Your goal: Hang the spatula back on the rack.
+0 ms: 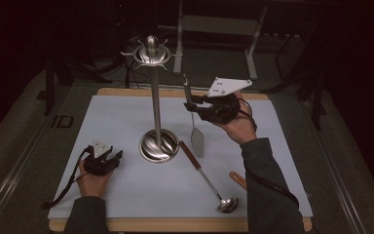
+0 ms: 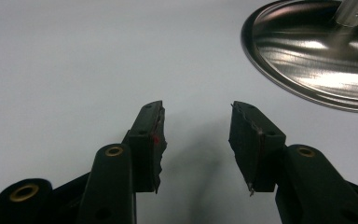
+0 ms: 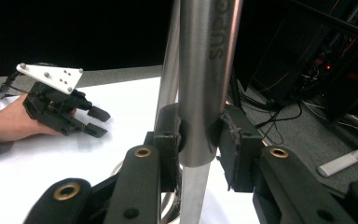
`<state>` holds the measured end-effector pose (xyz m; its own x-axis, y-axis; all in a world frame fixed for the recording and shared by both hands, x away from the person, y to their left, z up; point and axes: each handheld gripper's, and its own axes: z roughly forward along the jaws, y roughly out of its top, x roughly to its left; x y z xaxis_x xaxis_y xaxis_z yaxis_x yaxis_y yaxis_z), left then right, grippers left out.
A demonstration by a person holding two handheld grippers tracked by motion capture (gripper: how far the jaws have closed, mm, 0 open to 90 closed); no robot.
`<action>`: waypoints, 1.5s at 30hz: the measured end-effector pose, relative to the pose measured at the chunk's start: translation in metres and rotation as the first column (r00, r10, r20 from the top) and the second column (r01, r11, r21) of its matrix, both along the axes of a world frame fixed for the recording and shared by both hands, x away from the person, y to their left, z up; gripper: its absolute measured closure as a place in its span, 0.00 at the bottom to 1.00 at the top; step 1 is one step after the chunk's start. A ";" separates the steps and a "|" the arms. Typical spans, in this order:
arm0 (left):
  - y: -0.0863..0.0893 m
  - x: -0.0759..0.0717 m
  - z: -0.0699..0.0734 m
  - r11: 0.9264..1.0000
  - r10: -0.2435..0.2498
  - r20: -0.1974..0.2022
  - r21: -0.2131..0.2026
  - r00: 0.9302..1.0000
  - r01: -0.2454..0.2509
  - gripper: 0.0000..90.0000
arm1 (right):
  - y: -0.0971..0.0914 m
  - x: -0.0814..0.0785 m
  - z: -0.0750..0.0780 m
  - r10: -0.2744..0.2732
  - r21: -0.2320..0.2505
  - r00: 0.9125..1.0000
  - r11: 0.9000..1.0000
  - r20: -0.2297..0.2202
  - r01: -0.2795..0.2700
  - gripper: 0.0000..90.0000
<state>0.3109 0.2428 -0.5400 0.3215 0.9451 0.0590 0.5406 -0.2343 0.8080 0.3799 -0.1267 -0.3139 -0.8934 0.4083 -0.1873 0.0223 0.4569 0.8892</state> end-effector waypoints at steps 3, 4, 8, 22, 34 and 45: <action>0.000 0.000 0.000 1.000 0.000 0.000 0.000 1.000 0.000 0.61 | 0.001 -0.001 0.002 -0.004 0.005 1.000 1.000 0.003 0.004 0.78; 0.000 0.000 0.000 1.000 0.000 0.000 0.000 1.000 0.000 0.61 | 0.001 -0.002 0.003 -0.005 0.006 1.000 1.000 0.004 0.005 0.78; 0.000 0.000 0.000 1.000 0.000 0.000 0.000 1.000 0.000 0.61 | 0.003 -0.004 0.007 -0.007 0.008 1.000 1.000 0.004 0.007 0.78; 0.000 0.000 0.000 1.000 0.000 0.000 -0.001 1.000 0.000 0.61 | 0.015 -0.011 0.015 -0.018 -0.002 1.000 1.000 0.018 0.018 0.78; 0.000 0.000 0.000 1.000 -0.001 -0.002 0.000 1.000 0.001 0.61 | 0.024 -0.017 0.022 -0.031 -0.005 0.999 1.000 0.028 0.031 0.78; 0.000 0.000 0.000 1.000 -0.001 -0.001 -0.001 1.000 0.001 0.61 | 0.036 -0.019 0.024 -0.042 -0.014 0.999 0.999 0.031 0.043 0.78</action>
